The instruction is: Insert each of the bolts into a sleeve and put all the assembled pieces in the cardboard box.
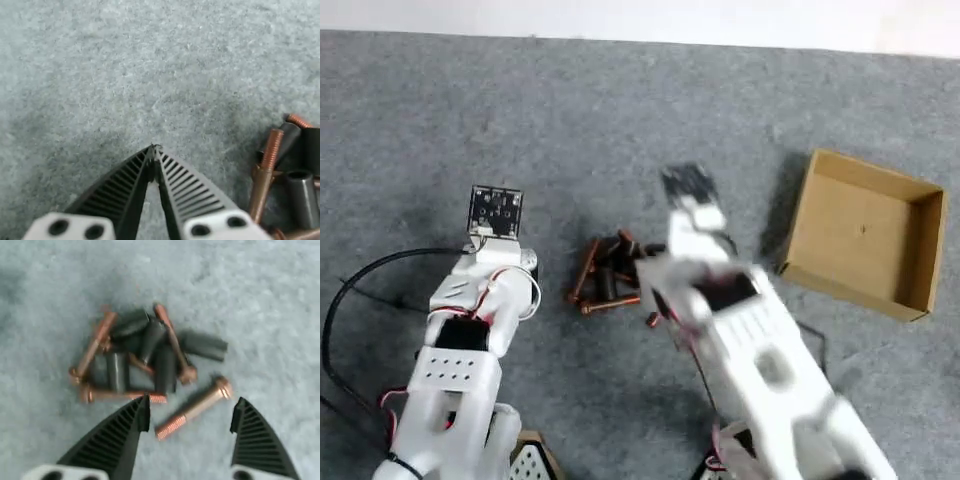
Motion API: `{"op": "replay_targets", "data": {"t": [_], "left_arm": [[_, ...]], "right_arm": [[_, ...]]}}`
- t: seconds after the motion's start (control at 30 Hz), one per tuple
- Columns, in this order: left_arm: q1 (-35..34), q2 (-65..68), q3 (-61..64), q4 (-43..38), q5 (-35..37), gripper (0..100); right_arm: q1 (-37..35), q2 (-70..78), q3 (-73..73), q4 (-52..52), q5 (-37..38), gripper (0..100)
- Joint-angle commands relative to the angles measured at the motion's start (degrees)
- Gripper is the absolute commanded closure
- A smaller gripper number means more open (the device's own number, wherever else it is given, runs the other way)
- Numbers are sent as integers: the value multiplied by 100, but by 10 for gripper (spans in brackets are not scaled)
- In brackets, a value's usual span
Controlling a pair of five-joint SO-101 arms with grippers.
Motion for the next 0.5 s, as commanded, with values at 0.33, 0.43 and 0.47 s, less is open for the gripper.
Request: {"op": "replay_targets", "data": {"t": [0.33,0.43,0.47], "left_arm": [[-57,-136,-40,-132,18,987],[-57,-136,-40,-132,18,987],[-57,-136,-40,-132,18,987]], "right_arm": [[-374,2985,-1754,-541,-62,756],[-356,3222,-1745,-673,-62,756],[-356,3301,-1745,-681,-62,756]]}}
